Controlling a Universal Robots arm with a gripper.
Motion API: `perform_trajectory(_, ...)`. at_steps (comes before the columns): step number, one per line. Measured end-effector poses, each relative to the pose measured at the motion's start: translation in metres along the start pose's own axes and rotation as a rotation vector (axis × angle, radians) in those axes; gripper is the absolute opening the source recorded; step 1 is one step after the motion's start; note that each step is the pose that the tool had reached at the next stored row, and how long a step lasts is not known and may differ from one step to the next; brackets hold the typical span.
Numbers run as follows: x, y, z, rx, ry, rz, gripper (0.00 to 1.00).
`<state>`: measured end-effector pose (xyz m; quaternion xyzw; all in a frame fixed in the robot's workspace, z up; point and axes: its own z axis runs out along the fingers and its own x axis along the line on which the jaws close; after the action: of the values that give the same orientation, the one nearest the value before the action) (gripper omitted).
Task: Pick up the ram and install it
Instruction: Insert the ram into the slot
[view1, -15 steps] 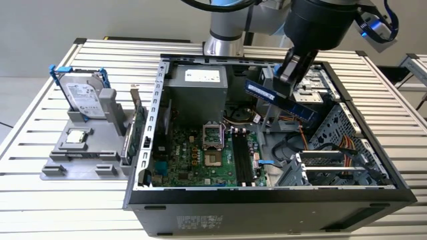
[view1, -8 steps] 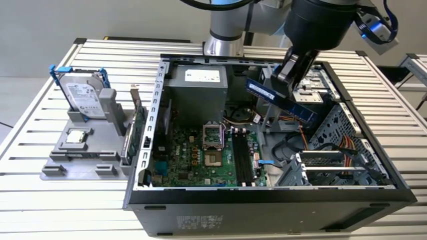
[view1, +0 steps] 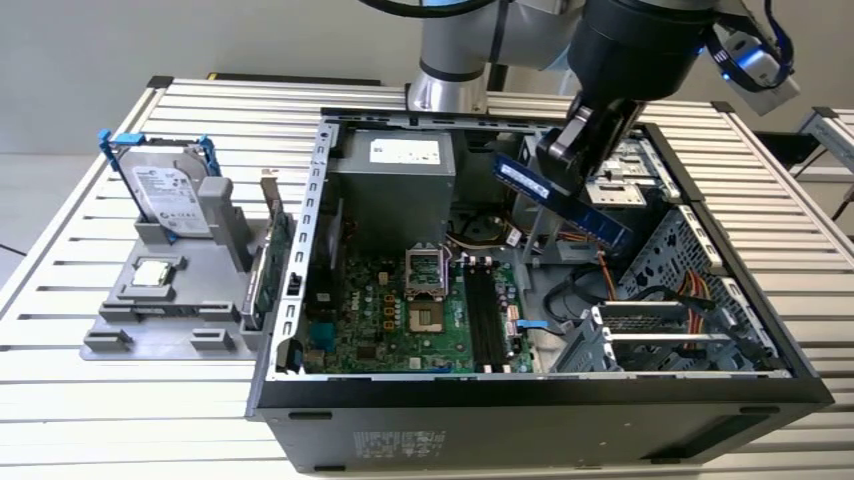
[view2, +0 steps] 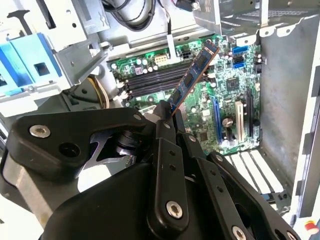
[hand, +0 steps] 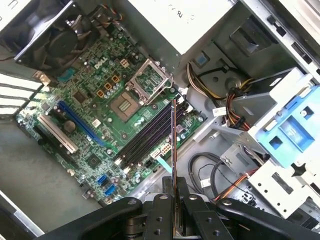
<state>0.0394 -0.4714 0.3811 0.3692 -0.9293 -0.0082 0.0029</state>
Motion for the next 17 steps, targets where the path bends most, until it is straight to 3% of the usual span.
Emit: perform_trajectory(17, 0.0, 0.0, 0.0, 0.0001, -0.0031, 0.17, 0.0)
